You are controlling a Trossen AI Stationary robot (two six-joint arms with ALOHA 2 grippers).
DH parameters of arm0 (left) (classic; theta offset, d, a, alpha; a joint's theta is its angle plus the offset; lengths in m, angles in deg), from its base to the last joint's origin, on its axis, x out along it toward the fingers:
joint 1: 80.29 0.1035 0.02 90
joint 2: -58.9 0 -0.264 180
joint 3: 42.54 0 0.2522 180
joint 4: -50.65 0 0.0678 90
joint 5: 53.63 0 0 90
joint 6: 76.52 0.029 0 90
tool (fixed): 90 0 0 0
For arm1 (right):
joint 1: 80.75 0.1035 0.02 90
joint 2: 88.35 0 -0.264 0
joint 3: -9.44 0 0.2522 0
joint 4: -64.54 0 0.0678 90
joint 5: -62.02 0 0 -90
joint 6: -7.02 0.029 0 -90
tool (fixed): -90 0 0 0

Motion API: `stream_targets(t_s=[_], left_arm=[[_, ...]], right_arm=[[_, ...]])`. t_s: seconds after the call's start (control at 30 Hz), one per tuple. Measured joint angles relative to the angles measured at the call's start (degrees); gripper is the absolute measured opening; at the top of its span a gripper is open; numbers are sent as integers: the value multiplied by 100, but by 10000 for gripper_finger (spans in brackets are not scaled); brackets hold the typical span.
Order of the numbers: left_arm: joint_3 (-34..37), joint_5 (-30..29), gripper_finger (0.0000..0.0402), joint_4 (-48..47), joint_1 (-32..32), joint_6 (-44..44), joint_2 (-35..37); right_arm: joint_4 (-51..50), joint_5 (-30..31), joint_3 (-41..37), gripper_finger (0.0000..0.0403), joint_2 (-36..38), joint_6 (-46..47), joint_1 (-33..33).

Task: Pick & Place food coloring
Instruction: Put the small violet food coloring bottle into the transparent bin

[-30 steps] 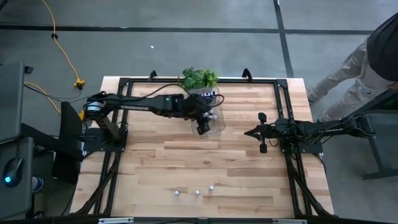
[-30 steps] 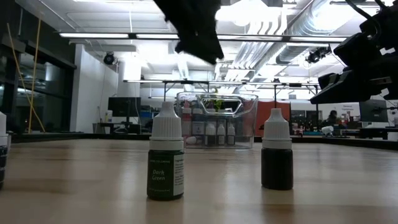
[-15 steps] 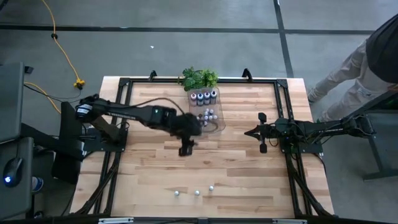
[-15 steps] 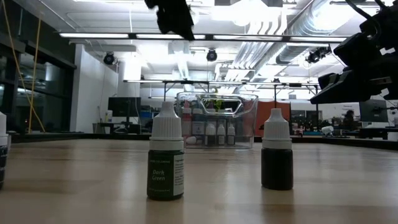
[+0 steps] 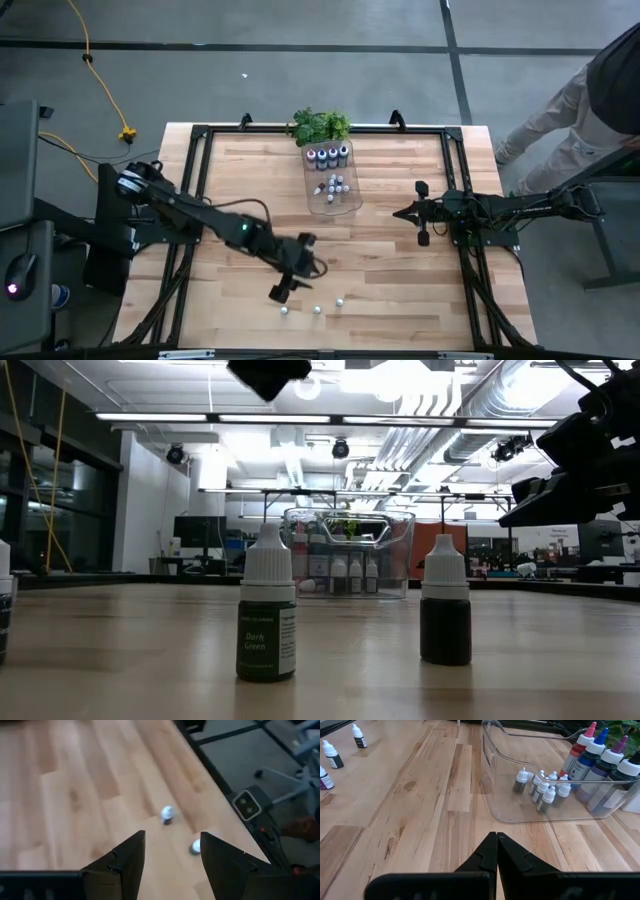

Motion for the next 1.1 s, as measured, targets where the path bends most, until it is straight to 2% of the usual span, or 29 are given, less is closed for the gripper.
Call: stream_targets(t_s=[0.13,0.27,0.37,0.5,0.9,1.1], left_arm=[[523,129,184,1264,-163,378,-94],[664,129,184,1599,-184,581,-332],[618,129,184,1500,-178,583,-504],[273,122,184,1297,-178,534,-912],[-1735,102,184,-28,-178,486,-2353],[-2162,58,184,-264,-178,374,-2832]], right_arm=[[2,0,0,0,-2,0,1],[2,-2,0,0,-2,0,0],[2,0,-1,0,0,0,1],[0,0,-2,0,2,0,-1],[4,-2,-2,0,-70,0,0],[4,-2,-2,0,-70,0,-1]])
